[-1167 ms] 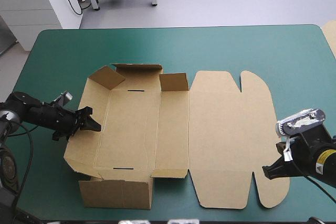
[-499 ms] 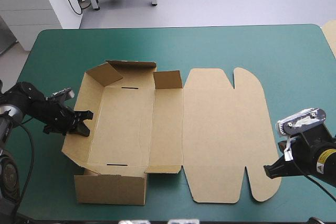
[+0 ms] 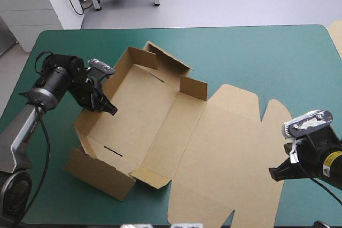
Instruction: Fold the box
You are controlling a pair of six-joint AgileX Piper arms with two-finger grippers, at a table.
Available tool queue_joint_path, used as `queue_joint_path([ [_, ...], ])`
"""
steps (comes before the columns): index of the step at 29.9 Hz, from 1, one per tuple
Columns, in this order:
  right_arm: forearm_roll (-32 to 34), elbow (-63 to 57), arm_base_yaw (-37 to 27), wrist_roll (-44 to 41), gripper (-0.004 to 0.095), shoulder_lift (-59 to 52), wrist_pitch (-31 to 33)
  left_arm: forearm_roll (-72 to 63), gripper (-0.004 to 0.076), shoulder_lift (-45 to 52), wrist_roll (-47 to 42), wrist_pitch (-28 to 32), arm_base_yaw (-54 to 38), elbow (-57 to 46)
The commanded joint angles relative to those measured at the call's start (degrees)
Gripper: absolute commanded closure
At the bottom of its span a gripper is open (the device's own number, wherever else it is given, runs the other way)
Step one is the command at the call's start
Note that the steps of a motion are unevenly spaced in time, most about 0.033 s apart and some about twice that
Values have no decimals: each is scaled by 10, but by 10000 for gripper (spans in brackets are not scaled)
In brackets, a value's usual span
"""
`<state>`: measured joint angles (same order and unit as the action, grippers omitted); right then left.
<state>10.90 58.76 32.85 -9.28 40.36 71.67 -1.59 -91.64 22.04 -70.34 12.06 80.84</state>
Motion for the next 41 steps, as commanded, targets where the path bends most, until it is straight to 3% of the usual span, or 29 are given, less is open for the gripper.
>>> queue_joint_path([
  [1,13,15,-1,-12,929,2,-3,70,731,24,57,-36,59,67],
  [4,13,15,-1,-15,929,2,-3,115,731,21,93,-26,102,105],
  [10,13,15,-1,-40,929,2,-3,220,731,9,102,63,169,124],
  [14,12,15,-1,-44,929,2,-3,224,731,-2,189,127,204,124],
  [18,12,15,-1,-55,929,2,-3,274,731,-14,182,226,236,124],
  [22,12,15,-1,-55,929,2,-3,308,731,-23,173,256,264,124],
  [26,14,15,-1,-64,929,2,-4,383,731,-25,25,256,303,107],
  [37,21,15,-1,-83,929,2,-5,888,731,-24,-313,245,429,-67],
  [41,60,15,-1,-100,929,4,-21,954,731,-24,-359,197,455,-96],
])
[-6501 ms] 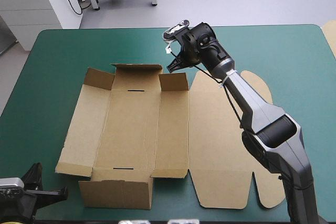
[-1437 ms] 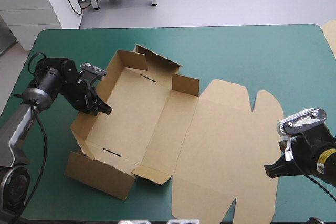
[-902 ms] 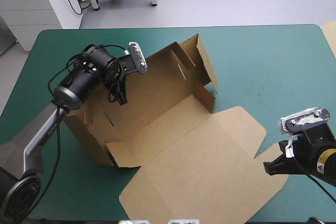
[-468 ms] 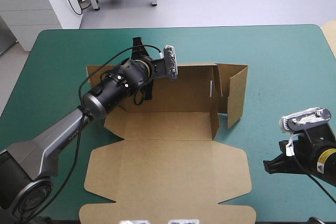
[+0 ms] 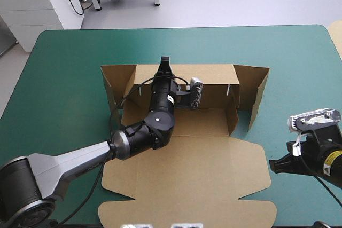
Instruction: Fold the box
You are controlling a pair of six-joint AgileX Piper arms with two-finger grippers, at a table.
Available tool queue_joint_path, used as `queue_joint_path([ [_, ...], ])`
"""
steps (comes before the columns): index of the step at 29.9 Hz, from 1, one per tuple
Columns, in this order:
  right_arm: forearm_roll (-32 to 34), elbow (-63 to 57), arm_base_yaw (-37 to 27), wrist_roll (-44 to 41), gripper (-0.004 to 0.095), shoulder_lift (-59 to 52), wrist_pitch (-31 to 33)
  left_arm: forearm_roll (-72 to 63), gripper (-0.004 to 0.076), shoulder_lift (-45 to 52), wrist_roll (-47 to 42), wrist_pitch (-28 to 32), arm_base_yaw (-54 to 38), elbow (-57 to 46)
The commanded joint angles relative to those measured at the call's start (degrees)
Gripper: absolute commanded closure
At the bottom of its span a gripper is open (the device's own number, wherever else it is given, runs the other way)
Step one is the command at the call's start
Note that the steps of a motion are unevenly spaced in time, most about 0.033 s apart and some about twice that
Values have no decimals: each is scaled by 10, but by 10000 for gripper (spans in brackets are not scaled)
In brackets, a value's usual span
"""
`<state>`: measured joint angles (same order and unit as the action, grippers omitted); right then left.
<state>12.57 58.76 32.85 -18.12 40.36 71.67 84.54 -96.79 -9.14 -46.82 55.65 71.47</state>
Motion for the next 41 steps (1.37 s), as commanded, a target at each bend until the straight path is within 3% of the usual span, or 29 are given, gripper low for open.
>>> queue_joint_path([
  [1,67,15,-1,-20,929,5,-23,99,731,27,-50,-51,25,-10],
  [5,130,20,-1,-39,929,25,-27,96,731,27,-50,-70,40,-29],
  [20,108,272,-21,108,929,282,-59,103,731,27,-82,-110,49,-39],
  [24,7,361,-101,191,929,363,-65,103,731,27,-81,-115,49,-39],
  [30,-232,460,-257,301,929,467,-56,109,731,27,-81,-113,49,-39],
  [36,-305,499,-329,302,929,548,-73,126,731,27,-81,-112,49,-39],
  [41,-350,503,-353,316,929,604,-22,124,731,27,-81,-110,49,-39],
])
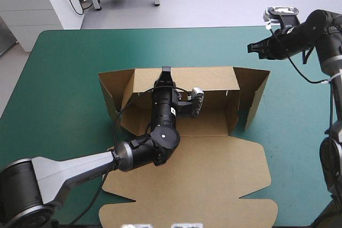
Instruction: Fold the box
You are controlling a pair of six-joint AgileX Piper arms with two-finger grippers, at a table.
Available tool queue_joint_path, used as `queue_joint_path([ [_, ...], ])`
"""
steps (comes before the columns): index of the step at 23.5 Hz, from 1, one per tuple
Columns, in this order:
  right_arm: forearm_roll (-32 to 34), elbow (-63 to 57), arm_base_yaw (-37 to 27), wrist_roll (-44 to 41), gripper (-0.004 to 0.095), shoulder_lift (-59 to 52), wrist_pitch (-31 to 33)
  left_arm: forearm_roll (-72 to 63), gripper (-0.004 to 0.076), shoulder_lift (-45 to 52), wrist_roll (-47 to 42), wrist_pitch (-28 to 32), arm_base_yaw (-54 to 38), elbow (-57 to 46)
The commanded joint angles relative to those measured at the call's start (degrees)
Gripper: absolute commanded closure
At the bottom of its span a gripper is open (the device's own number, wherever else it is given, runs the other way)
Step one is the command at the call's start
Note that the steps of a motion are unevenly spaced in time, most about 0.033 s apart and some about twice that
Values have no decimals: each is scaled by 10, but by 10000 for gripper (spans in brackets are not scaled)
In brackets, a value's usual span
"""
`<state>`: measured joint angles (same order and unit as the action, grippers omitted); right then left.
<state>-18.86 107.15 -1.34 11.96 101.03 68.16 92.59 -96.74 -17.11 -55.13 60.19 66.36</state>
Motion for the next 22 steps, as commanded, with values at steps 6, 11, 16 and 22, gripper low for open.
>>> queue_joint_path([
  [6,-42,16,-12,27,929,3,32,44,731,27,-1,-22,3,12],
  [11,-30,14,-12,21,929,-2,32,41,731,27,-1,-22,3,12],
  [16,-19,-86,-12,39,929,-43,32,40,731,27,-1,-20,3,12],
  [22,-45,-148,-12,68,929,-110,32,40,731,27,-16,-30,3,12],
])
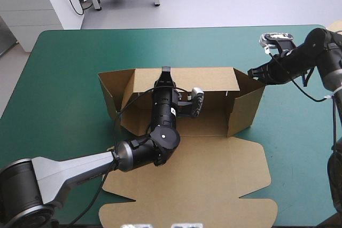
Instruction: Fold the box
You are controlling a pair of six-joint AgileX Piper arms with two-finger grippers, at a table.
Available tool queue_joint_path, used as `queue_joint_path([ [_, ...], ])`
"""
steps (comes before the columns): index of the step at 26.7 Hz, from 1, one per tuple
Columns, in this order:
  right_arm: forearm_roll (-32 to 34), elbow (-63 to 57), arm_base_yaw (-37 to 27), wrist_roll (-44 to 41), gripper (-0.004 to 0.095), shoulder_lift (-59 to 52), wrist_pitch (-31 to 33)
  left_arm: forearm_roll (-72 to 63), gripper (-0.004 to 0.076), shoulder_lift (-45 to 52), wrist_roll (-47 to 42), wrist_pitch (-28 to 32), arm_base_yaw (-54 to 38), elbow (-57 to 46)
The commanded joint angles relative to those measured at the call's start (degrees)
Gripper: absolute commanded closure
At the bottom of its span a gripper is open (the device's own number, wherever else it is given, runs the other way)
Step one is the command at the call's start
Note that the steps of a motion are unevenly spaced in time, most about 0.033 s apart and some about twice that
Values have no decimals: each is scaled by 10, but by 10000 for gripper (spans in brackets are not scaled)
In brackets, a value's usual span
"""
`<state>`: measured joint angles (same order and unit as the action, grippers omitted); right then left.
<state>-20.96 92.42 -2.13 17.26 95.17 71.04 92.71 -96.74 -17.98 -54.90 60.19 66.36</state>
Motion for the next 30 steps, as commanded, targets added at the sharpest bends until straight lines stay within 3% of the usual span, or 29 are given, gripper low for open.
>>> queue_joint_path([
  [1,-25,-13,-4,18,929,-67,3,38,731,27,-7,-32,3,12],
  [4,-38,-50,-4,21,929,-101,2,38,731,27,-7,-32,3,12],
  [10,-165,-245,-4,135,929,-173,-201,28,731,27,-7,-30,3,12],
  [15,-255,-373,-4,298,929,-212,-310,8,731,27,-7,-29,3,12],
  [16,-289,-394,-4,364,929,-221,-325,6,731,27,-7,-29,3,12],
  [19,-400,-443,-4,529,929,-245,-352,9,731,27,-7,-29,3,12],
  [21,-445,-460,-4,580,929,-250,-362,9,731,27,-7,-29,3,12],
  [26,-456,-466,-4,607,906,-246,-312,9,731,27,-7,-31,3,12],
  [30,-455,-466,-4,622,771,-246,-262,9,731,27,-7,-29,3,12],
])
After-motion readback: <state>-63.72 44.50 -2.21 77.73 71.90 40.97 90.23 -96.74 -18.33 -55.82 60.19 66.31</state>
